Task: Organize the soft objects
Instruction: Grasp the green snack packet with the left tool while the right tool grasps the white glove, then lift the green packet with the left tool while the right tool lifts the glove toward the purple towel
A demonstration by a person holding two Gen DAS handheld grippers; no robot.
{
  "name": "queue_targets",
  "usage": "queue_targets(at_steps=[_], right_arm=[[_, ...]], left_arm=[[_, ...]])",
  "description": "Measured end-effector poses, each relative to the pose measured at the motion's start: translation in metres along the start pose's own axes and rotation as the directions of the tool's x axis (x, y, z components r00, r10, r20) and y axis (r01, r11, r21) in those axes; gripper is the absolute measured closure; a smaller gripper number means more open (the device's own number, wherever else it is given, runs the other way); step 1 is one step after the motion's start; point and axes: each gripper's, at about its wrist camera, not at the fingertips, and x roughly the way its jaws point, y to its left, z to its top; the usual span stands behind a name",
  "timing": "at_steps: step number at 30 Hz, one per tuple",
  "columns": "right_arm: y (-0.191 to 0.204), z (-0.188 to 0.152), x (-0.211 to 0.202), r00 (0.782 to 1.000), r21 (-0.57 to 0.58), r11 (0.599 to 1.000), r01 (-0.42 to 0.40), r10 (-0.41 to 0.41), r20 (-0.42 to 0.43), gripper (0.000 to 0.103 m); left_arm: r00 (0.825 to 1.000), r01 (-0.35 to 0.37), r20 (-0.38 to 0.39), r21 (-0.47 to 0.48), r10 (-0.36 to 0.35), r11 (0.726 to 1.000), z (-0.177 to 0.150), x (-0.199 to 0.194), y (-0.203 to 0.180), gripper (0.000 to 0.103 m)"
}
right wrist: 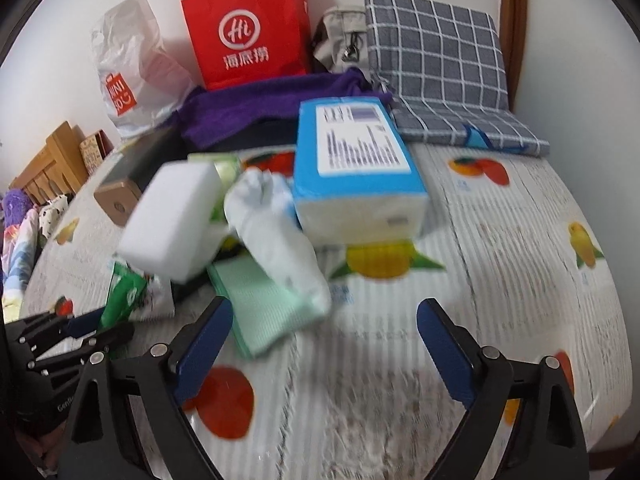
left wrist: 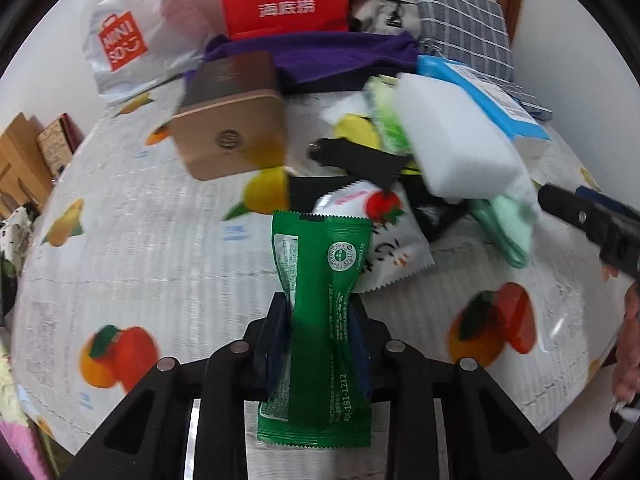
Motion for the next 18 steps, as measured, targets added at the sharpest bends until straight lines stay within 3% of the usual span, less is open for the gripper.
queue_targets(at_steps=[1, 9, 11, 12, 13, 18], right_arm=[[0.001, 0.003, 0.002, 1.000, -0.004, 1.000, -0.004, 0.004, 0.000, 0.021], [0.021, 0.022, 0.035, 0.999, -0.073, 0.996, -0.050, 0.048, -0.019, 0.030], [0.027, 0.021, 0.045, 0.998, -0.104, 0.993, -0.051, 0.047, -0.041, 0.058], [0.029, 0.020, 0.049, 0.997, -0.112, 0.992, -0.057, 0.051, -0.062, 0.090], [0.029, 0.019, 0.050, 0.996, -0.109, 0.992, -0.067, 0.059, -0.073, 0.095], [0.013, 0.007, 0.024, 0.991, -0.046, 0.991, -0.123, 0.121, -0.058, 0.095]], left_arm=[[1.000, -0.004, 0.000, -0.008, 0.004, 1.000, 0.001, 0.000, 0.004, 0.075], [1.000, 0.014, -0.002, -0.117, -0.015, 0.993, 0.003, 0.004, 0.040, 0.075], [1.000, 0.021, 0.001, -0.127, -0.021, 0.992, 0.004, 0.006, 0.043, 0.075], [1.000, 0.021, 0.003, -0.129, -0.020, 0.991, 0.004, 0.006, 0.043, 0.075], [1.000, 0.019, 0.004, -0.127, -0.019, 0.992, 0.004, 0.006, 0.043, 0.075], [1.000, 0.015, 0.007, -0.138, -0.014, 0.990, 0.007, 0.009, 0.047, 0.075]])
